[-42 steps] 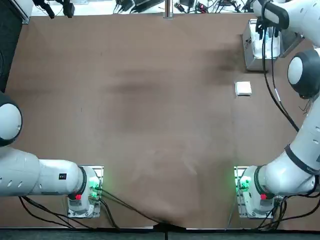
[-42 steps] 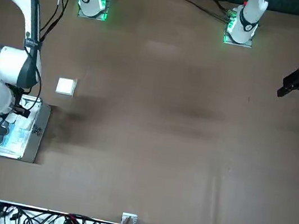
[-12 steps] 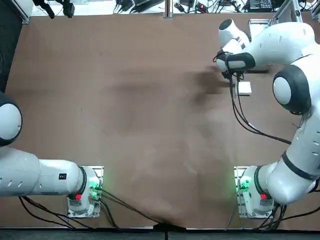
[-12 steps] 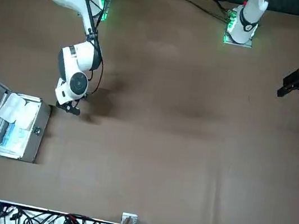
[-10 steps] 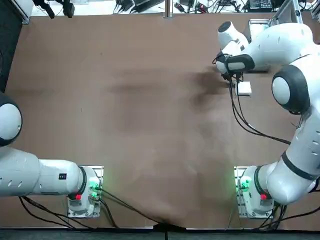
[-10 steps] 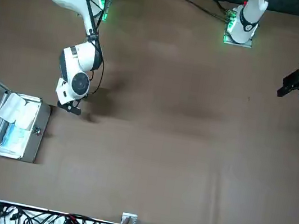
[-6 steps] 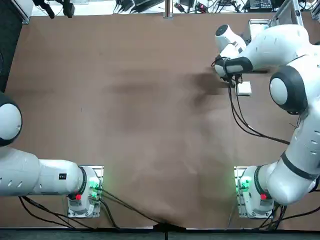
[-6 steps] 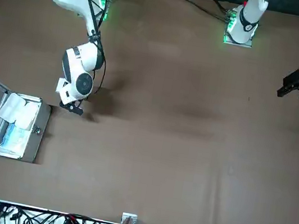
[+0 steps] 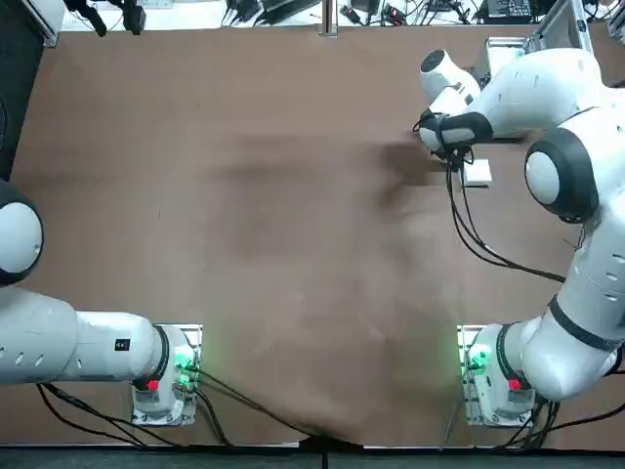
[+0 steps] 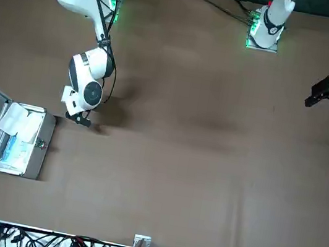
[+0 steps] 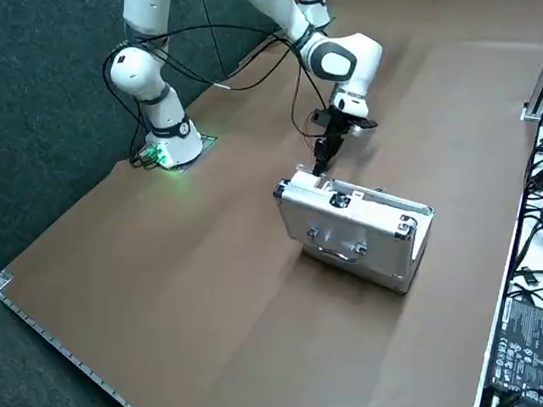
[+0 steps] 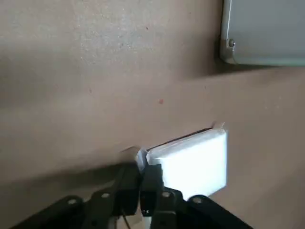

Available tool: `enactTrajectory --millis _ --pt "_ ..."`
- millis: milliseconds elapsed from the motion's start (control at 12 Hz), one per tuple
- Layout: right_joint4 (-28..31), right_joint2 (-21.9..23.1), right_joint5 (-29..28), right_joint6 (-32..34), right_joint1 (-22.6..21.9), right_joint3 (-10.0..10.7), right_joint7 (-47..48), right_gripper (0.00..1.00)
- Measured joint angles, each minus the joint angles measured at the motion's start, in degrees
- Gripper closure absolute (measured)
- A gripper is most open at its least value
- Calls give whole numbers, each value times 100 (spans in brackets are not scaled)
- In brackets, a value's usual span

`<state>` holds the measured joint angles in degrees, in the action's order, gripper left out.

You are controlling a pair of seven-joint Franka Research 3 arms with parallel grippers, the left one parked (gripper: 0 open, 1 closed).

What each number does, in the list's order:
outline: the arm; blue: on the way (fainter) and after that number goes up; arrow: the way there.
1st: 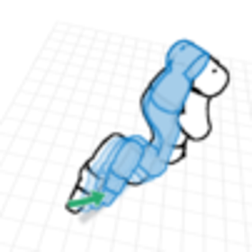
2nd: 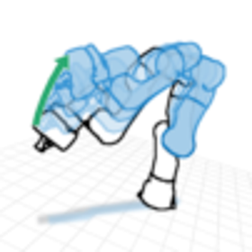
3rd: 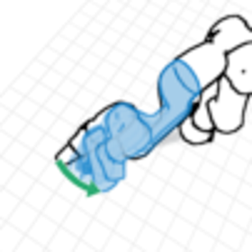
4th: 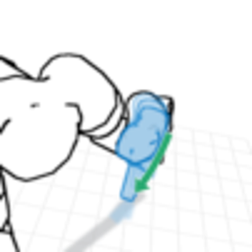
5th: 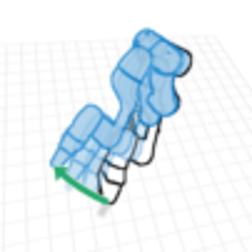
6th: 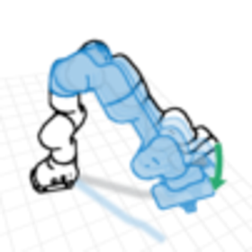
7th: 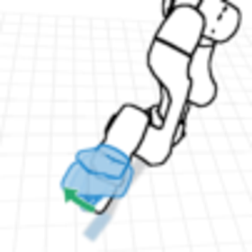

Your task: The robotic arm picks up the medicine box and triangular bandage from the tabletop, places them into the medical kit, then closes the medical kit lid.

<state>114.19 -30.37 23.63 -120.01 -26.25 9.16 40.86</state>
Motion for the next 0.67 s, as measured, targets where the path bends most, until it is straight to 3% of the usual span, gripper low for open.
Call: enactTrajectory --millis 250,417,667 --pt "-5 0 5 26 0 7 7 98" --pt "-115 9 9 215 -4 7 61 99" --pt "-721 270 -77 829 -11 9 266 99"
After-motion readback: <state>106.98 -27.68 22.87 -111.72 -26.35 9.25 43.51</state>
